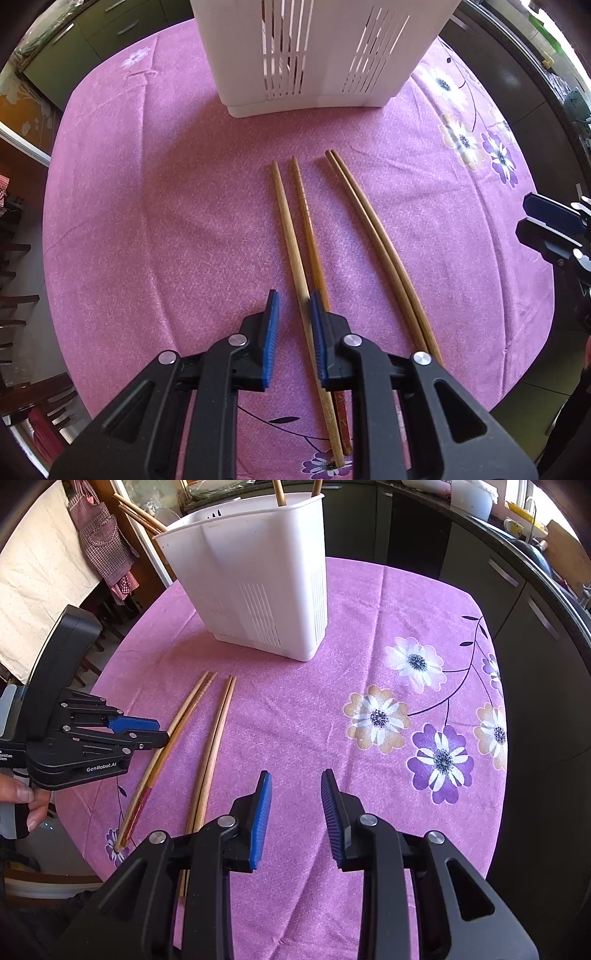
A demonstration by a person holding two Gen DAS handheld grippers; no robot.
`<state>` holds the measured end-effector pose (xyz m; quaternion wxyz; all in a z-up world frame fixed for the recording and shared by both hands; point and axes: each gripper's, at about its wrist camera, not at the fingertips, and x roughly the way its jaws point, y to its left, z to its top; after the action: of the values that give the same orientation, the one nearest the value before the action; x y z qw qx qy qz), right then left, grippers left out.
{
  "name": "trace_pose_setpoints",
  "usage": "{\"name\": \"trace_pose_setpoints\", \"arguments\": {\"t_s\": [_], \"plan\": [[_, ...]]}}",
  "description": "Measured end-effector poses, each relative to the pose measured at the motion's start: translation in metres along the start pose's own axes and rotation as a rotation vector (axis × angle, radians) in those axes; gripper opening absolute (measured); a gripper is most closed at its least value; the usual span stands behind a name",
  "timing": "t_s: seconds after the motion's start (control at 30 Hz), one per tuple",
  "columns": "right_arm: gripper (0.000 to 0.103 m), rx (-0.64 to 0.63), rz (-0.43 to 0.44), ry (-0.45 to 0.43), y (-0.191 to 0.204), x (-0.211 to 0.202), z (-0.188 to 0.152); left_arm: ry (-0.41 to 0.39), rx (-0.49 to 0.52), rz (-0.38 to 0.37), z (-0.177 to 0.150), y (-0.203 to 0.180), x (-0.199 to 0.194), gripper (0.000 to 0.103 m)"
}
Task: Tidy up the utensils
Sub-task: 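Grasp another wooden chopstick with the left tool while the right tool grasps one, then raise both held chopsticks upright and carry them over the white holder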
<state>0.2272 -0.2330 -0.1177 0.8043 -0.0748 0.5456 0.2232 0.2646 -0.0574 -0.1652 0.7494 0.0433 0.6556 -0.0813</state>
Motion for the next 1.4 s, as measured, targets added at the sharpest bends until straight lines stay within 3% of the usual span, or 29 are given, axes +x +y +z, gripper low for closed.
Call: {"name": "trace_pose_setpoints", "arguments": {"t_s": [0.2, 0.23, 0.47, 1.0, 1.1, 1.4], "plan": [[0.028, -0.003, -0.001, 0.009, 0.0, 0.003, -0.001, 0.013, 0.006, 0.03, 0.006, -0.012, 0.008, 0.015], [0.028, -0.004, -0.001, 0.012, 0.0, 0.004, -0.002, 0.014, 0.006, 0.031, 0.008, -0.013, 0.008, 0.009], [0.028, -0.012, -0.007, 0.024, 0.002, 0.007, -0.004, -0.004, -0.033, -0.009, 0.006, 0.006, 0.002, 0.007], [0.027, -0.083, 0.051, 0.13, 0.051, 0.05, 0.026, -0.41, -0.066, 0.007, -0.049, 0.058, -0.113, 0.007], [0.017, -0.09, 0.054, 0.162, 0.058, 0.063, 0.033, -0.44, -0.063, 0.009, -0.058, 0.063, -0.119, 0.007], [0.014, -0.104, 0.039, 0.207, 0.07, 0.081, 0.041, -0.468, -0.037, 0.0, -0.066, 0.065, -0.122, 0.007]]}}
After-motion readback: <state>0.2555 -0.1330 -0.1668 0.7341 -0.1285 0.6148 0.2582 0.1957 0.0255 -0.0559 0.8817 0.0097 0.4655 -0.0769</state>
